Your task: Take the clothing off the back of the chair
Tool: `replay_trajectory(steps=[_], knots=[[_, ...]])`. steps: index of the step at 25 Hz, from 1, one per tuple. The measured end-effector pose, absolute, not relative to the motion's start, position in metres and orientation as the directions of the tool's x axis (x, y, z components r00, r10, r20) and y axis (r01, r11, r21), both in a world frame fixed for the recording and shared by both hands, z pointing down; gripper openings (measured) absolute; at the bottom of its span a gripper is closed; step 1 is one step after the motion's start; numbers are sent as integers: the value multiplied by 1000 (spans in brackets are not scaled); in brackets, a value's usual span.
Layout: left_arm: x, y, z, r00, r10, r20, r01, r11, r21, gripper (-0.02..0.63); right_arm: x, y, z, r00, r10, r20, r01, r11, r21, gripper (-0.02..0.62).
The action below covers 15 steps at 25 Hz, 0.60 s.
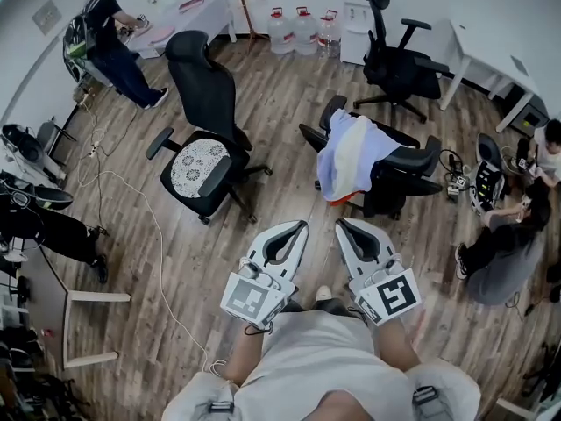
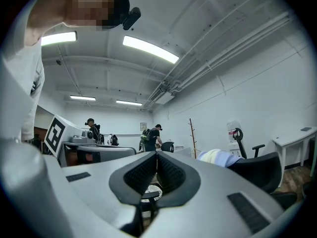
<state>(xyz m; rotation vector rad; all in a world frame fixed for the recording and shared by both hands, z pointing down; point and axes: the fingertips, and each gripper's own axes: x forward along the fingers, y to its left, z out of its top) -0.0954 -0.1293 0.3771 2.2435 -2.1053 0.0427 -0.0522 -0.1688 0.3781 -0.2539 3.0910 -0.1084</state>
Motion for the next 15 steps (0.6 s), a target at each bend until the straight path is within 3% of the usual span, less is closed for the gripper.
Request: replay_trajectory(steps=[15], knots=[[-100,-158,386,220,-973,71,-975,-220,19,18,-58,-192,388,-954,-300,-17,-299,952,-73,21]])
